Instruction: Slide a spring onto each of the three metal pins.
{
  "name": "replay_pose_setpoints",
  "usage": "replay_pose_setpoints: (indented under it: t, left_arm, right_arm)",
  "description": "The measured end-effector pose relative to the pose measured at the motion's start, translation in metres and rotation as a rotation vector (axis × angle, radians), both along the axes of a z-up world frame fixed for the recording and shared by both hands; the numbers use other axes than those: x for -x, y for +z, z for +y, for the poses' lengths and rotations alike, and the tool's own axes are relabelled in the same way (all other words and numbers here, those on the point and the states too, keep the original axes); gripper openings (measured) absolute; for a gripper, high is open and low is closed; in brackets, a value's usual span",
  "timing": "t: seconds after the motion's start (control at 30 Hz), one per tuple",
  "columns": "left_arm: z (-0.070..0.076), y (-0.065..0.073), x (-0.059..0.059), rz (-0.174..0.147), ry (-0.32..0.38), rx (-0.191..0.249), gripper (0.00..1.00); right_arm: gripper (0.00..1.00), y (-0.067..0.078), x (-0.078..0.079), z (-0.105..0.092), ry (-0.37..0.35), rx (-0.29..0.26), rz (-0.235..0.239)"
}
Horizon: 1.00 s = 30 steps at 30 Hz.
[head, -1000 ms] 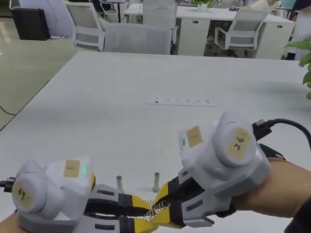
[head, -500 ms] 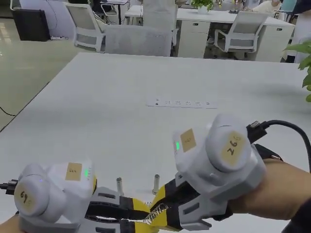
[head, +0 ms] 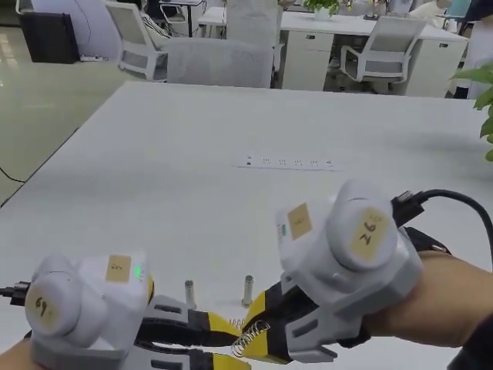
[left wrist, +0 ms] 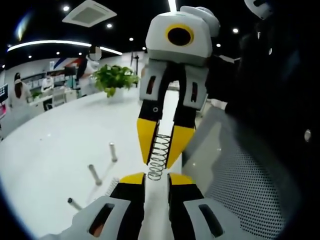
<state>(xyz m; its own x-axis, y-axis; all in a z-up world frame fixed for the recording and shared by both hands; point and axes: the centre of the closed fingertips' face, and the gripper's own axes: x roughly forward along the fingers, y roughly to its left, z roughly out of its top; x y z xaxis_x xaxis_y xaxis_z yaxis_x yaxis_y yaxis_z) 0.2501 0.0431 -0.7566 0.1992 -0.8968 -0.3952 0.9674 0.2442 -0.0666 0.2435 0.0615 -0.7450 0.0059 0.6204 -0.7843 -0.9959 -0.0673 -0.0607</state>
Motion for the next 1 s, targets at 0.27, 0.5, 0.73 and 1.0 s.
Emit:
replay_pose_setpoints:
  t: [0.27,0.5,0.73,1.0]
  left_arm:
    - [0.007,0.001,-0.007,0.028,0.051,0.008,0.22]
    - [0.014,0.008,-0.015,0.022,0.097,0.025,0.28]
    - [0.021,0.015,-0.016,0.003,0.107,0.008,0.34]
    - [0.046,0.023,-0.021,-0.020,0.156,-0.010,0.38]
  right_arm:
    - [0.08,-0.001,-0.004,-0.005,-0.017,0.004,0.002]
    - [0.08,-0.001,-0.007,-0.010,-0.032,0.009,0.003]
    - [0.08,-0.001,-0.009,-0.014,-0.038,0.012,0.000]
    - [0.08,-0.001,-0.011,-0.017,-0.044,0.016,0.000]
